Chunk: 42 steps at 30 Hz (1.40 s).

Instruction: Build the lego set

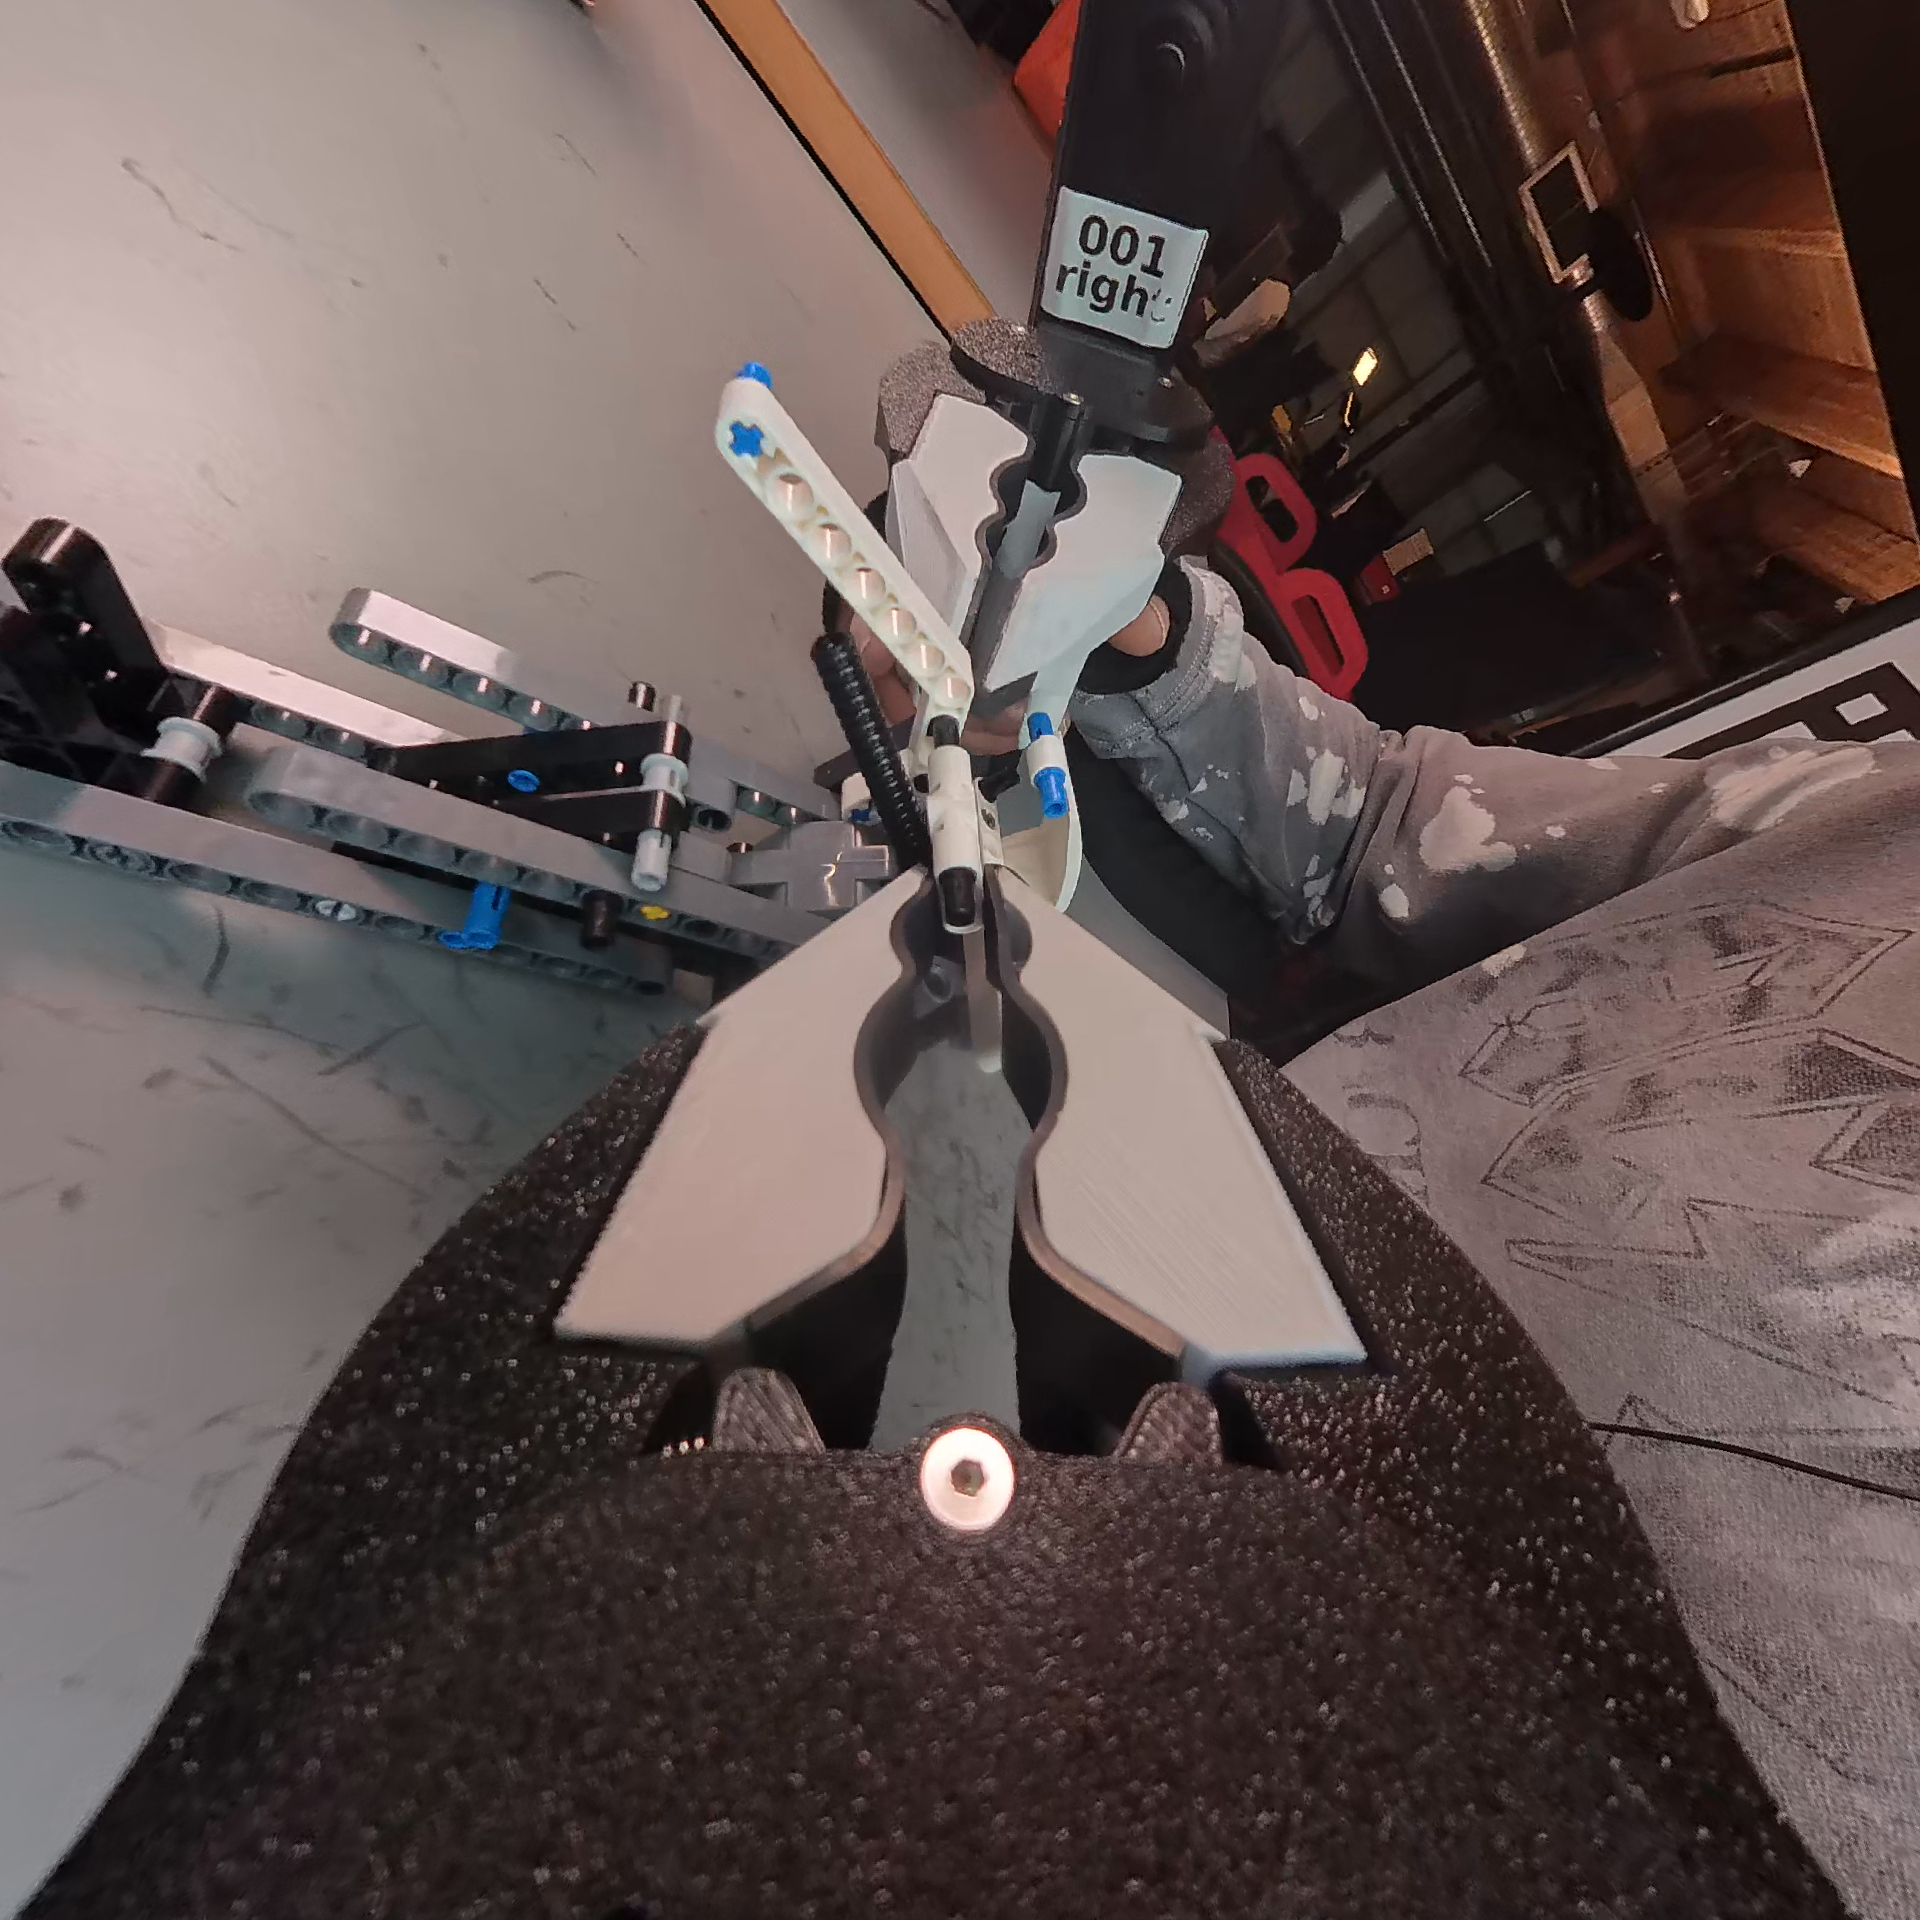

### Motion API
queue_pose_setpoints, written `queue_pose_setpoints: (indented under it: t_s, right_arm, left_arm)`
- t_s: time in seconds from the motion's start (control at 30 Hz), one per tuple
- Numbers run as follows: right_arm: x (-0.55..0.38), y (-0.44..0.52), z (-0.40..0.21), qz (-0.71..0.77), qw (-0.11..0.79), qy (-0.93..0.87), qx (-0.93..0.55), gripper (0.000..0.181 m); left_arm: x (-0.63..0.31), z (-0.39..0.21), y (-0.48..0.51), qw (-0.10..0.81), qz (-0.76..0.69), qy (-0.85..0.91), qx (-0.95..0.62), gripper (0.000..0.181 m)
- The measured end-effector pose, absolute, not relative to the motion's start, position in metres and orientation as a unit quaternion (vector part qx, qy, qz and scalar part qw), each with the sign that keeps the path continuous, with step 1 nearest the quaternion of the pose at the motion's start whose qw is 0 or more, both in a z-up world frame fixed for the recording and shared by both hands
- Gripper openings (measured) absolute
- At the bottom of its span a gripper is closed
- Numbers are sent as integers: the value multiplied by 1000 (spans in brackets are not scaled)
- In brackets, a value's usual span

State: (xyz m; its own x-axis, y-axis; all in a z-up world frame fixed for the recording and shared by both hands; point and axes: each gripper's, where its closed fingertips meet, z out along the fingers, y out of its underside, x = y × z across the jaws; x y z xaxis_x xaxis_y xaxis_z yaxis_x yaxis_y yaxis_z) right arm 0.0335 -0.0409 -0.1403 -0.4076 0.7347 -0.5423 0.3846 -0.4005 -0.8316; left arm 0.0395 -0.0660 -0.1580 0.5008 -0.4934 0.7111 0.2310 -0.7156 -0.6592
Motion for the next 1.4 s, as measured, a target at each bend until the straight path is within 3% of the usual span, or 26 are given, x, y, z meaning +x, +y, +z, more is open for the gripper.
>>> queue_pose_setpoints:
  t_s: [1.1, 1.4]
  right_arm:
    - [35, -41, -140, 647, 144, -531, -529, 9]
    - [29, -36, -142, 641, 144, -532, -534, 3]
  left_arm:
    - [37, -161, -65, 360, -495, 72, -788, 7]
    - [36, -161, -61, 361, -476, 85, -797, 7]
